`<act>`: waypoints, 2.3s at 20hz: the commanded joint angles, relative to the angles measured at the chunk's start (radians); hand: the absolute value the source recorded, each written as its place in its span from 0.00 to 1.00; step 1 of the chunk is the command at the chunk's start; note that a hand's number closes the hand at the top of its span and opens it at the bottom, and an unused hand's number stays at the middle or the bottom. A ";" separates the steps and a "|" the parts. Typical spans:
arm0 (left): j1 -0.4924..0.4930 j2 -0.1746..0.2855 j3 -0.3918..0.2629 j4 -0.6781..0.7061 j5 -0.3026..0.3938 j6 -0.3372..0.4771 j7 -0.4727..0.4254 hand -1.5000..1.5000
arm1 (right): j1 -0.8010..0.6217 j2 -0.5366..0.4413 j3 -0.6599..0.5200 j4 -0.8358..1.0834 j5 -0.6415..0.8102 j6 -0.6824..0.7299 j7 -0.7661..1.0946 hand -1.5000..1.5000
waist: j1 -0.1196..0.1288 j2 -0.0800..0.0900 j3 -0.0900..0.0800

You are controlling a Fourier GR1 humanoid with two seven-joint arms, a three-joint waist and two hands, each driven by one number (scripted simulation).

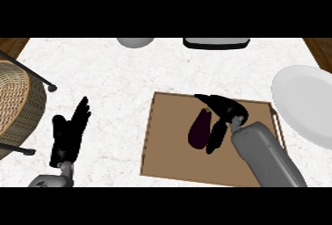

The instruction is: Pick the eggplant from the tray and place it in the plate

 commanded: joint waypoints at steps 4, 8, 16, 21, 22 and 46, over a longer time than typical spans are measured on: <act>0.015 -0.037 0.013 0.003 -0.038 -0.015 -0.027 0.50 | -0.029 0.036 -0.034 0.145 0.114 -0.026 -0.121 0.00 | 0.003 0.001 0.000; -0.010 -0.059 0.003 -0.034 -0.060 0.008 0.046 0.50 | -0.012 0.021 -0.013 0.096 0.163 -0.039 -0.188 1.00 | 0.002 0.000 0.000; -0.005 -0.042 0.049 0.011 -0.050 -0.052 -0.004 0.50 | -0.054 0.006 -0.054 0.194 0.292 -0.165 -0.292 1.00 | 0.004 0.002 0.000; -0.003 -0.067 0.036 0.000 -0.060 -0.021 0.019 0.50 | 0.005 -0.092 -0.169 0.128 0.308 -0.351 -0.281 1.00 | -0.007 0.001 0.001; -0.010 -0.070 0.027 0.002 -0.074 -0.016 -0.004 0.50 | -0.034 -0.153 -0.220 0.188 0.310 -0.378 -0.321 1.00 | 0.000 0.005 0.001; 0.048 -0.041 0.080 -0.025 -0.059 -0.075 -0.019 0.50 | 0.022 -0.311 -0.533 -0.071 0.388 -0.691 -0.173 1.00 | 0.001 0.000 0.000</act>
